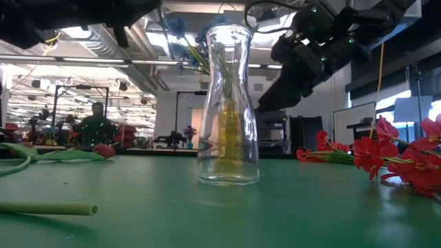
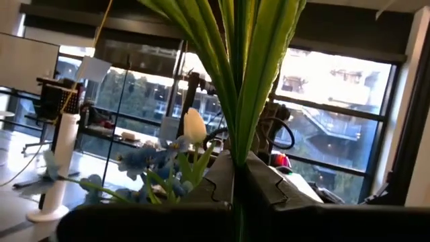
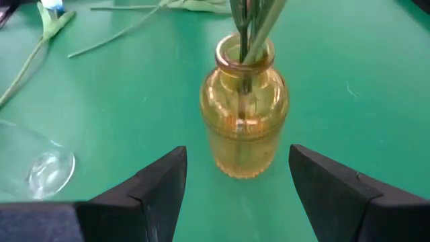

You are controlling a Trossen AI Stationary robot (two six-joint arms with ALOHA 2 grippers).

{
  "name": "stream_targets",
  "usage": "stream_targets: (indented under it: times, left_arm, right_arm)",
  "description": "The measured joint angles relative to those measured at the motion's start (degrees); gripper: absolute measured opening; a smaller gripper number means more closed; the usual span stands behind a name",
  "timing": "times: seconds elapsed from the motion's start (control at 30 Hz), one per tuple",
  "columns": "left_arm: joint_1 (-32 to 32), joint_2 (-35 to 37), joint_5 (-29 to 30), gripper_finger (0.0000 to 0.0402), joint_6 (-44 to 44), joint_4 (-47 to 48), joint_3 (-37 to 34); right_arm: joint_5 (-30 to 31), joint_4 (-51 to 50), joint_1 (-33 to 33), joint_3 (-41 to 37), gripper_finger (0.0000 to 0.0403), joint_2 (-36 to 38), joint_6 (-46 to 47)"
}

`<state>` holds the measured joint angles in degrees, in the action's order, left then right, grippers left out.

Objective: Sort flowers into vase by color
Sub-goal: Put the blue flowers into the yellow flower vase

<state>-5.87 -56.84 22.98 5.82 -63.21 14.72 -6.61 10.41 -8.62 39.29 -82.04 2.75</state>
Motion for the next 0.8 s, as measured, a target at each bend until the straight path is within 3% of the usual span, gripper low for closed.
stream_targets:
  times: [0.33,0.6,0.8]
  left_arm:
    - [1.4,-14.6,0.1,0.0004,-0.2,-16.6,0.7]
    - [3.3,-24.0,-0.9,0.0002,-0.4,-17.5,7.3]
    - [4.5,-29.2,-1.7,0.0002,-1.9,-17.3,11.9]
  right_arm:
    - [0.7,9.5,0.0,0.0,0.0261,-5.5,3.5]
    - [6.0,10.8,0.0,0.0,0.0261,-7.7,4.6]
    - [6.2,11.4,0.0,0.0,0.0261,-9.1,4.7]
